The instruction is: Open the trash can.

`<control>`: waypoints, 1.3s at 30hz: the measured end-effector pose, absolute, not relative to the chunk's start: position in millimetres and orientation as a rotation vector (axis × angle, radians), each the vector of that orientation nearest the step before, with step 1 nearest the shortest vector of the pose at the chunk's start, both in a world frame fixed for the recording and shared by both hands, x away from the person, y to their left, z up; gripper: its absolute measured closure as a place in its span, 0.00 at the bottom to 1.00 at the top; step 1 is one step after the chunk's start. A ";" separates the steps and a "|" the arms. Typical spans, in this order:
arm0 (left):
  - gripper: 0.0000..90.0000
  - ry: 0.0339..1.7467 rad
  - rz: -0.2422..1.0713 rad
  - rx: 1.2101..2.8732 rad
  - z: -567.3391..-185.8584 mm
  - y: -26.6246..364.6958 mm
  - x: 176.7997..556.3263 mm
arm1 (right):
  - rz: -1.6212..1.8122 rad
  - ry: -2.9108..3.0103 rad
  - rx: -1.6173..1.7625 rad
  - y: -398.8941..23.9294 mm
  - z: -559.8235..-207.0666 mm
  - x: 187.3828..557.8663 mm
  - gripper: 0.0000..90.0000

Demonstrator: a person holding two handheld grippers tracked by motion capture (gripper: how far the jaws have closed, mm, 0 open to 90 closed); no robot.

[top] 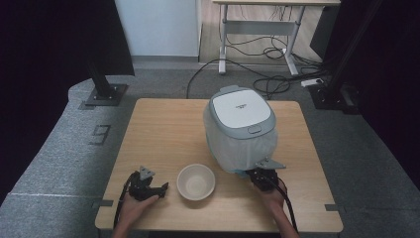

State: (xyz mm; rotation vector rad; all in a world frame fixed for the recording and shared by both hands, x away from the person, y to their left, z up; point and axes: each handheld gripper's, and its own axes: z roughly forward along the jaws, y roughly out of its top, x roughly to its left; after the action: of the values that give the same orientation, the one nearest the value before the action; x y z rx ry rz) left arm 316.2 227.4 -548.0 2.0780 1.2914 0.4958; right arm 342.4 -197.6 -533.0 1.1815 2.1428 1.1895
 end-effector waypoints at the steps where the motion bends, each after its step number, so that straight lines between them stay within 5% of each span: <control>1: 0.16 1.291 0.496 2.078 -548.0 227.4 316.1 | 1.188 2.142 1.181 -197.5 -533.2 342.4 0.99; 39: 0.16 1.282 0.493 2.083 -548.1 224.6 315.8 | 1.179 2.086 1.217 -197.6 -540.2 340.6 1.00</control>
State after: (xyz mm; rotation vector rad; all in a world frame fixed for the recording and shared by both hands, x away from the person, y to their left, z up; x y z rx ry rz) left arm 315.8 224.6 -548.1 2.0830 1.2823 0.4926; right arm 340.6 -197.6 -540.2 1.2170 2.0858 1.1789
